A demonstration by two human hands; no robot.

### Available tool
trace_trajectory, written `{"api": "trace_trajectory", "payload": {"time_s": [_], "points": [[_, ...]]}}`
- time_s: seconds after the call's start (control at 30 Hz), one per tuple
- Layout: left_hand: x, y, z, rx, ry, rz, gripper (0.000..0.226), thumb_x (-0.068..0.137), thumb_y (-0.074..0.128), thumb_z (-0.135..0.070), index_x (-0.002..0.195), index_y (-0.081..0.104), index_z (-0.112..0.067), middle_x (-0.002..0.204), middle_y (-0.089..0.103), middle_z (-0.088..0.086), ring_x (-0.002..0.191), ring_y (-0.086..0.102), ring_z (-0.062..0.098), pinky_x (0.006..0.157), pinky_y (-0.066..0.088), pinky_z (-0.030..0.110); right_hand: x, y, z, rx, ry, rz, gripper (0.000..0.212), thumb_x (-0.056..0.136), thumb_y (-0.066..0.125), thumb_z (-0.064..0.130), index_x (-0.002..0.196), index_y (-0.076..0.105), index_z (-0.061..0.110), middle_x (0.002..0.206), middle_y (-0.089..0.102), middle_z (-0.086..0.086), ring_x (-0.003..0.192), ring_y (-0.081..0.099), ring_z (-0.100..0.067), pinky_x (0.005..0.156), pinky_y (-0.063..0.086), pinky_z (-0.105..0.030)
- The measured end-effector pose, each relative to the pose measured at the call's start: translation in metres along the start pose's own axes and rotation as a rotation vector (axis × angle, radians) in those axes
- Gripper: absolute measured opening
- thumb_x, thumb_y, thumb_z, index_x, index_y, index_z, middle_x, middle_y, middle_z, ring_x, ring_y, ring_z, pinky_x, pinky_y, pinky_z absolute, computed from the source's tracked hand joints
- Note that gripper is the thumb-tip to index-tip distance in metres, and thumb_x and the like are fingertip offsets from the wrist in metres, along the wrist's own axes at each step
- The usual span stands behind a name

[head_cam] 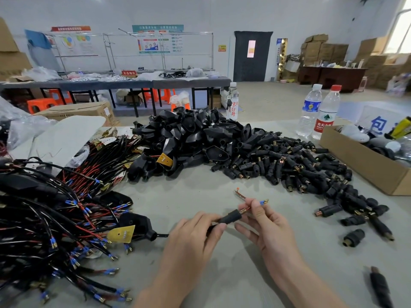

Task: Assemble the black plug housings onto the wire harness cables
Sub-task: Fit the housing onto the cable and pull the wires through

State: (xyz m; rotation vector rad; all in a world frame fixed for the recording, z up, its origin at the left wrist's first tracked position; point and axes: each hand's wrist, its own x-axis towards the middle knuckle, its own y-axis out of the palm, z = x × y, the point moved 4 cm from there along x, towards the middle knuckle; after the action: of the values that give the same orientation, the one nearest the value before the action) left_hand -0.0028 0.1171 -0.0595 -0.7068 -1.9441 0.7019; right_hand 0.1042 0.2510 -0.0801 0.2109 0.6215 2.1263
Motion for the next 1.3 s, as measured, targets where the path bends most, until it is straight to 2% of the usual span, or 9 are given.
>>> {"api": "trace_trajectory", "payload": {"time_s": [0.13, 0.23, 0.33, 0.53, 0.67, 0.8, 0.9, 1.1, 1.3], "points": [[-0.002, -0.002, 0.006, -0.027, -0.018, -0.041, 0.017, 0.098, 0.048, -0.044, 0.099, 0.061, -0.032, 0.086, 0.061, -0.022, 0.070, 0.054, 0.009, 0.068, 0.047, 0.029, 0.007, -0.012, 0.007, 0.158, 0.021, -0.088, 0.023, 0.088, 0.062, 0.027, 0.096, 0.071, 0.008, 0.093, 0.075, -0.008, 0.081, 0.074, -0.019, 0.065, 0.060, -0.026], [-0.003, -0.004, 0.006, -0.048, -0.026, -0.056, 0.019, 0.098, 0.045, -0.047, 0.099, 0.060, -0.035, 0.084, 0.057, -0.023, 0.071, 0.053, 0.009, 0.066, 0.047, 0.026, 0.006, -0.007, 0.002, 0.225, 0.101, -0.025, 0.021, 0.080, 0.067, 0.021, 0.090, 0.076, 0.005, 0.095, 0.075, -0.013, 0.082, 0.074, -0.018, 0.066, 0.060, -0.024], [-0.003, -0.005, 0.005, -0.040, -0.007, -0.068, 0.024, 0.097, 0.043, -0.046, 0.098, 0.063, -0.032, 0.085, 0.061, -0.020, 0.071, 0.056, 0.010, 0.065, 0.050, 0.029, 0.003, -0.001, -0.003, 0.240, 0.156, 0.035, 0.027, 0.079, 0.068, 0.016, 0.101, 0.072, 0.001, 0.098, 0.073, -0.015, 0.080, 0.074, -0.019, 0.065, 0.060, -0.025], [-0.002, -0.003, 0.003, 0.031, 0.033, -0.103, 0.017, 0.097, 0.048, -0.042, 0.096, 0.062, -0.032, 0.081, 0.060, -0.021, 0.068, 0.049, 0.006, 0.062, 0.044, 0.022, -0.004, 0.009, -0.007, 0.172, 0.161, 0.119, 0.034, 0.079, 0.067, 0.016, 0.109, 0.067, 0.000, 0.098, 0.074, -0.012, 0.080, 0.073, -0.019, 0.067, 0.060, -0.025], [0.000, -0.001, 0.006, 0.075, 0.081, -0.132, 0.020, 0.095, 0.051, -0.039, 0.104, 0.064, -0.027, 0.082, 0.063, -0.019, 0.079, 0.054, 0.000, 0.074, 0.042, 0.022, -0.001, 0.006, 0.000, 0.110, 0.075, 0.064, 0.027, 0.082, 0.065, 0.019, 0.103, 0.070, 0.002, 0.100, 0.075, -0.013, 0.081, 0.073, -0.018, 0.069, 0.059, -0.022], [-0.001, 0.000, 0.010, 0.118, 0.103, -0.110, 0.016, 0.096, 0.048, -0.035, 0.096, 0.062, -0.027, 0.080, 0.062, -0.020, 0.076, 0.054, 0.001, 0.076, 0.041, 0.028, 0.004, -0.005, 0.004, 0.169, 0.069, 0.014, 0.021, 0.089, 0.062, 0.016, 0.102, 0.072, 0.003, 0.106, 0.073, -0.013, 0.088, 0.073, -0.019, 0.074, 0.060, -0.023], [-0.001, 0.001, 0.011, 0.075, 0.091, -0.113, 0.017, 0.097, 0.047, -0.035, 0.096, 0.062, -0.028, 0.082, 0.063, -0.020, 0.077, 0.054, 0.000, 0.073, 0.042, 0.028, 0.000, 0.002, -0.001, 0.144, 0.102, 0.101, 0.026, 0.081, 0.067, 0.023, 0.098, 0.076, 0.006, 0.107, 0.074, -0.013, 0.092, 0.073, -0.019, 0.075, 0.059, -0.024], [-0.001, 0.003, 0.010, 0.038, 0.139, -0.159, 0.015, 0.096, 0.051, -0.032, 0.098, 0.063, -0.024, 0.085, 0.065, -0.018, 0.079, 0.054, 0.002, 0.073, 0.042, 0.027, -0.004, 0.009, -0.005, -0.017, 0.049, 0.121, 0.041, 0.077, 0.068, 0.028, 0.111, 0.067, 0.005, 0.108, 0.075, -0.013, 0.096, 0.074, -0.024, 0.073, 0.058, -0.024], [0.003, 0.003, 0.007, 0.226, 0.212, -0.132, 0.027, 0.095, 0.051, -0.033, 0.109, 0.068, -0.018, 0.085, 0.067, -0.015, 0.074, 0.063, 0.008, 0.082, 0.043, 0.030, -0.003, 0.007, -0.002, -0.047, 0.061, 0.125, 0.041, 0.086, 0.057, 0.036, 0.110, 0.069, 0.006, 0.107, 0.075, -0.013, 0.097, 0.073, -0.024, 0.073, 0.059, -0.024]]}}
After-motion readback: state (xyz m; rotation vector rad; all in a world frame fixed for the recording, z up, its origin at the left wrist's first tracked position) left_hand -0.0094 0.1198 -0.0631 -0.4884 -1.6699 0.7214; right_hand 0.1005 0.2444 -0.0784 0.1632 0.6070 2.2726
